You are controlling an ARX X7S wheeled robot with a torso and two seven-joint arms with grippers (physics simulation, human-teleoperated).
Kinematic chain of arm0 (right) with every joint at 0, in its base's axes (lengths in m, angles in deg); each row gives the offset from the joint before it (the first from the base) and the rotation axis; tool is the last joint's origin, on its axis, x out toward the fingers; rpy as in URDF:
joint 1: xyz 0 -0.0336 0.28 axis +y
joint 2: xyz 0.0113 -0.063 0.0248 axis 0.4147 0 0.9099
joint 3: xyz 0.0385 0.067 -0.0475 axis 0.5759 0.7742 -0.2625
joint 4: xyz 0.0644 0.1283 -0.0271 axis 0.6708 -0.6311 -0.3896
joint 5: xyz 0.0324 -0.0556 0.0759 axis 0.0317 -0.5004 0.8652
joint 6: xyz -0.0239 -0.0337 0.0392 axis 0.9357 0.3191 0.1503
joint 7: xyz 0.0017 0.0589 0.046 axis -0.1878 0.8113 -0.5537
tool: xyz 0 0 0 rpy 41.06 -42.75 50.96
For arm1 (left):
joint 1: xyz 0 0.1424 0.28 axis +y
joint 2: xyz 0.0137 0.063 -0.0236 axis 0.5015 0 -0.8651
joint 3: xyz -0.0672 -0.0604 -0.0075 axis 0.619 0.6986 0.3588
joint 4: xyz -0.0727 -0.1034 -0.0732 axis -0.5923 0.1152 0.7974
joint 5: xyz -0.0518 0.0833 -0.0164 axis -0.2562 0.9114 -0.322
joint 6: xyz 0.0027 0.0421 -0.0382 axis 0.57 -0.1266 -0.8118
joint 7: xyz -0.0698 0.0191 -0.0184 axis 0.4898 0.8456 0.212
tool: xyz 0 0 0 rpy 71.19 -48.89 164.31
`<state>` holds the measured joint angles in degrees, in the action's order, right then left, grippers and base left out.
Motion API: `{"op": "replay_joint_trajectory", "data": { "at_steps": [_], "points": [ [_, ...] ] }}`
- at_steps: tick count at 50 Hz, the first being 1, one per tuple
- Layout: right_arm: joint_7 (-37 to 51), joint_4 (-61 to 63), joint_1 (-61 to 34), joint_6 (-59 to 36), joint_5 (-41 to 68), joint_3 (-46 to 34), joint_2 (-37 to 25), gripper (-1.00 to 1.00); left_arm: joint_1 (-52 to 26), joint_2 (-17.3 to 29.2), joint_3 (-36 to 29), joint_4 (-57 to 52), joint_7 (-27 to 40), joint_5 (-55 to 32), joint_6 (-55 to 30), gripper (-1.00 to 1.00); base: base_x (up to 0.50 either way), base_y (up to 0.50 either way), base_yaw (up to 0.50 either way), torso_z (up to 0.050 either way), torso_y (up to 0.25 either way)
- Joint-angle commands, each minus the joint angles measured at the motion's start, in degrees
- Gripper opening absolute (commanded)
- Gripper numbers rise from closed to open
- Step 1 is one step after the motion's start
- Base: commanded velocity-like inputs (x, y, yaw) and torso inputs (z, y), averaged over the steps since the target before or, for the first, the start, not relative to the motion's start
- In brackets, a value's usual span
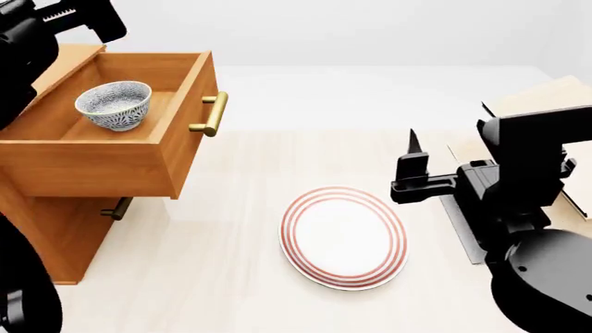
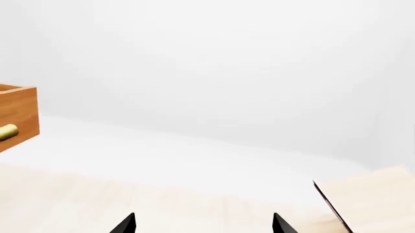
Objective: Open the top drawer of the cabinet and put the bowl in it.
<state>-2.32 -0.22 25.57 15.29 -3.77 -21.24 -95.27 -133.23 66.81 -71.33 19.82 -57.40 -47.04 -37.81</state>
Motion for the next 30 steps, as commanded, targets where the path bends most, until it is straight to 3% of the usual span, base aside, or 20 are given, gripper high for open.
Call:
{"op": "replay_joint_trajectory", "data": {
  "at_steps": [1,8,13,30],
  "points": [
    [2.85,6.07,0.64,0.45,3.52,3.06,-2.5,1.0,7.67,-0.07,11.24,-22.27,5.82,-13.89,-14.7,1.0,0.0,0.0,0.0,0.0,0.0],
    [7.88,11.28,-3.9,-1.28,11.76,5.71,-4.85,1.0,9.03,2.89,16.56,-24.33,18.87,-34.71,-16.52,1.0,0.0,0.0,0.0,0.0,0.0],
    [11.66,13.56,-9.79,-2.59,18.41,6.38,-6.08,1.0,8.23,5.68,16.3,-25.19,30.2,-50.97,-14.52,1.0,0.0,0.0,0.0,0.0,0.0],
    [17.65,18.01,-17.29,-1.79,29.08,8.47,-9.72,1.0,6.4,11.78,11.43,-30.18,41.84,-69.93,-4.96,1.0,0.0,0.0,0.0,0.0,0.0]
  ]
}}
